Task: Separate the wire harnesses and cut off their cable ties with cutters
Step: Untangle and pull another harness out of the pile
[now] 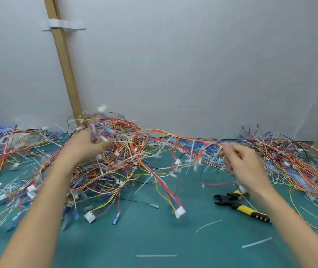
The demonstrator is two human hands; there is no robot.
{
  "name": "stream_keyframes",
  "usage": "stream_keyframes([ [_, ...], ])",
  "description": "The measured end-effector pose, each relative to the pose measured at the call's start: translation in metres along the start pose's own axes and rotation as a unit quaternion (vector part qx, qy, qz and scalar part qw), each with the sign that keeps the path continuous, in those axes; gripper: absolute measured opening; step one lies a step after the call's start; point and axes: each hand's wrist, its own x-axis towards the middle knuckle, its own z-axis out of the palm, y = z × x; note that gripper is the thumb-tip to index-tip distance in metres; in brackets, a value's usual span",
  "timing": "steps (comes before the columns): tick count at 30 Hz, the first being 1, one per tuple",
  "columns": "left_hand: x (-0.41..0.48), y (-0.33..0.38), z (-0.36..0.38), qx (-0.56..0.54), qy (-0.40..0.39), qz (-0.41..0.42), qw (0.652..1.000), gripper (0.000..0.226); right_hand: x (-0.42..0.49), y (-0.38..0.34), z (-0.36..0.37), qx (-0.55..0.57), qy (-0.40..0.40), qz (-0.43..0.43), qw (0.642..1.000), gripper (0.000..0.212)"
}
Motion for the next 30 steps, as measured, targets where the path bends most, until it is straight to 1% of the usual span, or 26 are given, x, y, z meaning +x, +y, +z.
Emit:
stream_keyframes([
  [1,-0.006,0.010,-0.007,0.064,-0.023,0.013,0.998,0.054,0.004,0.001,-0.006,-0.046,-0.058,0.030,0.997,0.039],
  [2,-0.013,0.020,-0.014,0.119,-0.049,0.026,0.991,0.056,0.005,0.003,-0.012,-0.108,-0.118,0.052,0.986,0.040],
  [4,-0.030,0.039,-0.031,0.179,-0.096,0.036,0.978,0.059,0.005,0.003,-0.024,-0.202,-0.230,0.083,0.948,0.039],
  [6,-0.050,0.052,-0.046,0.208,-0.135,0.043,0.968,0.054,0.004,-0.002,-0.034,-0.270,-0.304,0.100,0.908,0.036],
  [7,-0.058,0.056,-0.052,0.223,-0.137,0.048,0.964,0.047,0.004,-0.007,-0.038,-0.319,-0.320,0.096,0.887,0.036],
  [8,-0.066,0.061,-0.059,0.229,-0.116,0.056,0.965,0.040,0.005,-0.014,-0.042,-0.365,-0.316,0.087,0.871,0.034],
  [9,-0.072,0.066,-0.064,0.220,-0.065,0.066,0.971,0.035,0.007,-0.021,-0.043,-0.391,-0.287,0.074,0.871,0.032],
  [11,-0.076,0.078,-0.062,0.161,0.110,0.081,0.978,0.034,0.006,-0.040,-0.039,-0.390,-0.178,0.032,0.903,0.029],
  [12,-0.075,0.084,-0.055,0.118,0.198,0.106,0.967,0.030,0.005,-0.049,-0.032,-0.382,-0.116,-0.005,0.917,0.029],
  [13,-0.073,0.092,-0.045,0.073,0.246,0.153,0.954,0.022,0.006,-0.058,-0.023,-0.362,-0.070,-0.038,0.929,0.028],
  [14,-0.069,0.100,-0.033,0.038,0.243,0.211,0.946,0.016,0.007,-0.066,-0.012,-0.324,-0.050,-0.058,0.943,0.026],
  [15,-0.065,0.104,-0.016,0.021,0.205,0.267,0.942,0.016,0.010,-0.074,0.003,-0.271,-0.054,-0.062,0.959,0.025],
  [16,-0.059,0.105,0.003,0.020,0.153,0.294,0.943,0.020,0.013,-0.079,0.019,-0.218,-0.072,-0.060,0.971,0.023],
  [17,-0.053,0.101,0.021,0.028,0.103,0.284,0.953,0.024,0.015,-0.080,0.038,-0.182,-0.097,-0.055,0.977,0.023],
  [18,-0.045,0.092,0.036,0.042,0.071,0.253,0.964,0.027,0.017,-0.078,0.058,-0.163,-0.126,-0.049,0.977,0.027],
  [20,-0.034,0.068,0.061,0.081,0.039,0.164,0.982,0.042,0.014,-0.064,0.098,-0.159,-0.187,-0.024,0.969,0.039],
  [21,-0.030,0.056,0.070,0.105,0.025,0.123,0.987,0.054,0.010,-0.051,0.115,-0.164,-0.211,-0.012,0.963,0.039],
  [23,-0.022,0.037,0.079,0.134,-0.019,0.067,0.989,0.074,0.002,-0.030,0.134,-0.157,-0.235,0.002,0.959,0.035],
  [24,-0.018,0.030,0.080,0.136,-0.044,0.055,0.988,0.077,0.002,-0.022,0.136,-0.147,-0.223,0.006,0.964,0.037],
  [25,-0.014,0.026,0.079,0.133,-0.061,0.049,0.988,0.075,0.005,-0.016,0.134,-0.133,-0.198,0.010,0.971,0.039],
  [27,-0.008,0.023,0.069,0.113,-0.090,0.045,0.989,0.055,0.017,-0.013,0.125,-0.092,-0.134,0.016,0.987,0.039],
  [29,-0.003,0.021,0.055,0.078,-0.083,0.052,0.992,0.026,0.028,-0.016,0.112,-0.041,-0.073,0.030,0.996,0.036],
  [30,-0.003,0.021,0.046,0.053,-0.061,0.055,0.995,0.016,0.032,-0.018,0.106,-0.010,-0.049,0.038,0.998,0.036],
])
